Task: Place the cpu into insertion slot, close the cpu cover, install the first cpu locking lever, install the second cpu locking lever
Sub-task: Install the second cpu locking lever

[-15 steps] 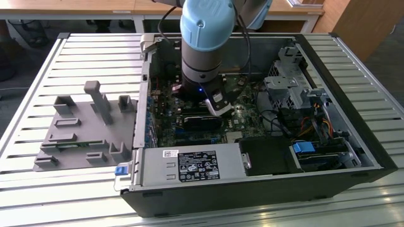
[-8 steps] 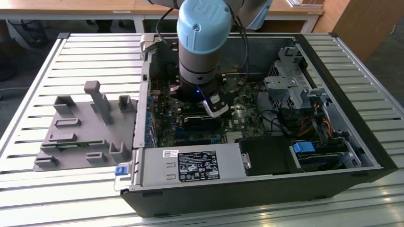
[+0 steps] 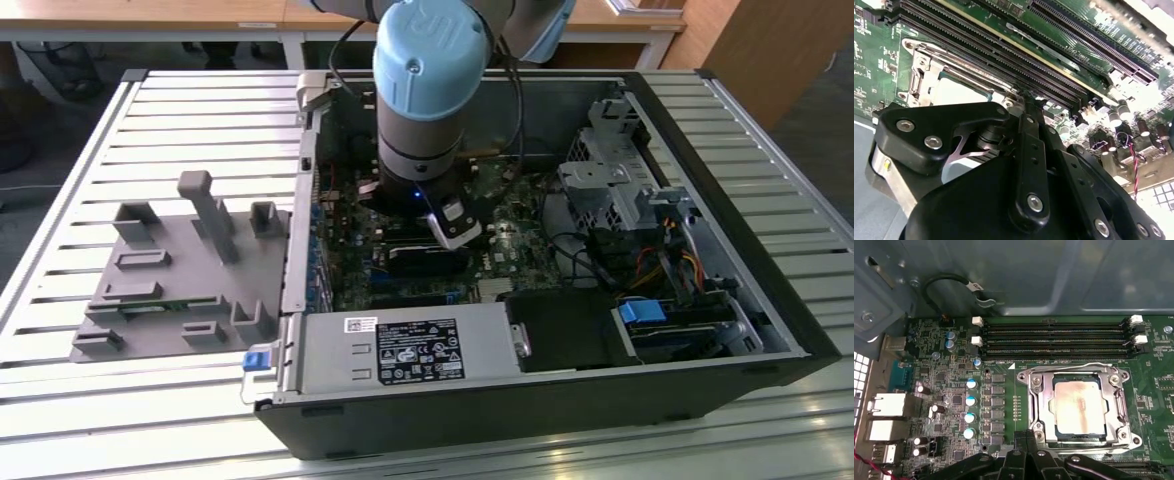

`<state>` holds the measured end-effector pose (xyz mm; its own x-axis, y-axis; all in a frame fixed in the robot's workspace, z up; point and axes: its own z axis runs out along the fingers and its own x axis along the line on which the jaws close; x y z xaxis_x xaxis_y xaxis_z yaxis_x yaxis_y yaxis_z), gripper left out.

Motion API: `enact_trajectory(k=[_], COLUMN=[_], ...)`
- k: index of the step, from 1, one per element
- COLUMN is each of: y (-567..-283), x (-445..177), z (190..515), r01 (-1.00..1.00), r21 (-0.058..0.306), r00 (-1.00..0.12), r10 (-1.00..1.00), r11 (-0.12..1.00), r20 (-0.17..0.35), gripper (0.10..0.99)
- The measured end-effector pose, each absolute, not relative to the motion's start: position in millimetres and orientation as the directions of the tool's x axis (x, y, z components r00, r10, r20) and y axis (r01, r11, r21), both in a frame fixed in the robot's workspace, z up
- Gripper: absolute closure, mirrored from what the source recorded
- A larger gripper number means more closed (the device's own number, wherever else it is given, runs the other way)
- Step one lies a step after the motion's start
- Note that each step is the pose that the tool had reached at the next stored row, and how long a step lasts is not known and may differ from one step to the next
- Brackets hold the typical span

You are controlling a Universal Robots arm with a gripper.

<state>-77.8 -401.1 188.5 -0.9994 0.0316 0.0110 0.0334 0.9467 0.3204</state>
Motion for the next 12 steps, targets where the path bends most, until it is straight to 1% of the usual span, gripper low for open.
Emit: enact_trajectory(k=[5,12], y=[-401.1,-401.1], x=[-79.1,-79.4], z=[188.9,198.5], r01=[0.033,0.033], r21=[0.32,0.321], r00=[-0.999,-0.999], r10=[0.032,0.032], r11=[0.947,0.947], r20=[0.011,0.011], gripper=[0.98,0.98])
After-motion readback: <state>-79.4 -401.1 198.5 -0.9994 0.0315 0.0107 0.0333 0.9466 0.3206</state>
